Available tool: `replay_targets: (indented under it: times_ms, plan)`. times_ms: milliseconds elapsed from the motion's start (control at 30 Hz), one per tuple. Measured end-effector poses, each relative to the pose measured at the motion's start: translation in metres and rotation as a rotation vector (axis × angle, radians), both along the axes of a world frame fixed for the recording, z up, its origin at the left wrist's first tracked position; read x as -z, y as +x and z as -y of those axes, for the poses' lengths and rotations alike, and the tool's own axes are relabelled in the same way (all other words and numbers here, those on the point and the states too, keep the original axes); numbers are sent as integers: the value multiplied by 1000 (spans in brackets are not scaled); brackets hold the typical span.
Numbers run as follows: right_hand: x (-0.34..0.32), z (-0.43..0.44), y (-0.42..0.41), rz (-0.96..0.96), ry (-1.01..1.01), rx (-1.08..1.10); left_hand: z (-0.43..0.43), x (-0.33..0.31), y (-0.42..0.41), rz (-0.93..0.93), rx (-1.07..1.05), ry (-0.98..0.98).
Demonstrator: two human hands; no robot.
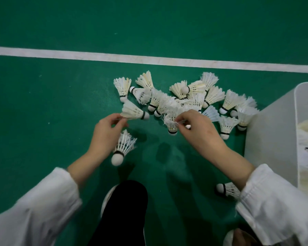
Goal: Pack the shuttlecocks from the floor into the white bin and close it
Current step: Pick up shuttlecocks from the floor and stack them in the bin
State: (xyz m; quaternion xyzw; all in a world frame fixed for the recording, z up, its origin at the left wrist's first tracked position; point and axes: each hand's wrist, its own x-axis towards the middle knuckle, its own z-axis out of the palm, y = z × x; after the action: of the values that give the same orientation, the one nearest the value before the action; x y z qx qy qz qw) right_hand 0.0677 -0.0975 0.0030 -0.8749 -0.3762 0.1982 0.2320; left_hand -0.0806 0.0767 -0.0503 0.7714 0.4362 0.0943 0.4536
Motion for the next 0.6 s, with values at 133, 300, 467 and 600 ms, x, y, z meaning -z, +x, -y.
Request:
replay_targets:
  times_ms: [133, 300, 467, 600]
  plan:
    - [-34, 23, 12, 41, 39, -32, 18, -54, 8, -16, 319, 230]
    - [-99, 73, 36, 138, 1, -132, 58, -124, 67, 57, 641, 461]
    - [-166, 150, 77, 239, -21, 28, 122, -190, 140, 98, 913, 590]
    - [-177, 227, 103, 207, 35, 355, 183, -220, 191, 69, 991, 537]
